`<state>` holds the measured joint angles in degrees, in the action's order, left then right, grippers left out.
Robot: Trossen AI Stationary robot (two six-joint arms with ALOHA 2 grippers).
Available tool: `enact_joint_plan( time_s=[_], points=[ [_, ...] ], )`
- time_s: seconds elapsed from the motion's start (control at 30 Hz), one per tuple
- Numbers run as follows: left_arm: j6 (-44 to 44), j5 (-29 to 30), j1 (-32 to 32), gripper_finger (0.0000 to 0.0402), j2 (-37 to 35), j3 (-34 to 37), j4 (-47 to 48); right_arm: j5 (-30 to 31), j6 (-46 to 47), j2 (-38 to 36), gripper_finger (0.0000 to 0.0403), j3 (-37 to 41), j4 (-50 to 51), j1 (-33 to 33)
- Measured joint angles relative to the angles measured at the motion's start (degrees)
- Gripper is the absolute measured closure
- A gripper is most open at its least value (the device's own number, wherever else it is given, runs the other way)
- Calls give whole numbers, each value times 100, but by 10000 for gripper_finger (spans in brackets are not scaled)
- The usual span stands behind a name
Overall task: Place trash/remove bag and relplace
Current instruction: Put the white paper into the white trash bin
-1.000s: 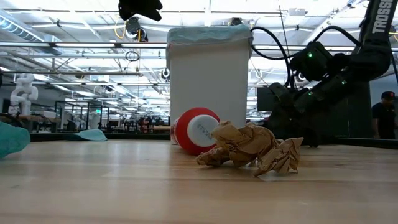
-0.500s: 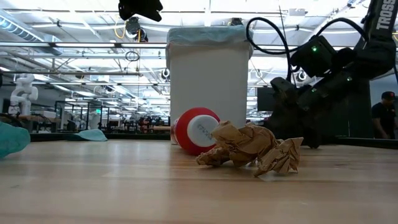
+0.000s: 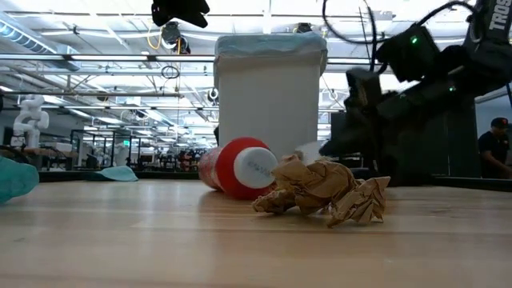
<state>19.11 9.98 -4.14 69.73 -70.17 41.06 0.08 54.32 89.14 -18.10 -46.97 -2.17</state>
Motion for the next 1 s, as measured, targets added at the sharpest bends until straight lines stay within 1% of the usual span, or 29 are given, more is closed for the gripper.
enact_joint_plan(
  time_s=[0.2, 0.3, 0.47, 0.57, 0.67, 0.77, 0.9, 1.0],
  points=[
    [0, 1, 0, 261, 0, 0, 32, 117, 225, -74, 403, -2, -484, 510],
    [0, 0, 0, 261, 0, 0, 68, 149, 248, -286, 403, -5, -771, 694],
    [-2, 0, 0, 261, 0, 0, 213, 157, 56, -1016, 403, -98, -877, 823],
    [-2, 0, 0, 261, 0, 2, 214, 159, -250, -1565, 403, -366, -595, 830],
    [-1, 0, 0, 261, 0, 0, 212, 155, -742, -2094, 403, -932, 242, 775],
    [-2, -1, 0, 261, 0, 2, 208, 157, -1432, -2475, 403, -1823, 1693, 663],
    [-2, -2, 0, 261, 0, 2, 193, 158, -2564, -2594, 403, -3277, 3698, 348],
    [-2, -2, 0, 261, 0, 0, 171, 175, -3429, -2498, 403, -4282, 4673, -67]
  ],
)
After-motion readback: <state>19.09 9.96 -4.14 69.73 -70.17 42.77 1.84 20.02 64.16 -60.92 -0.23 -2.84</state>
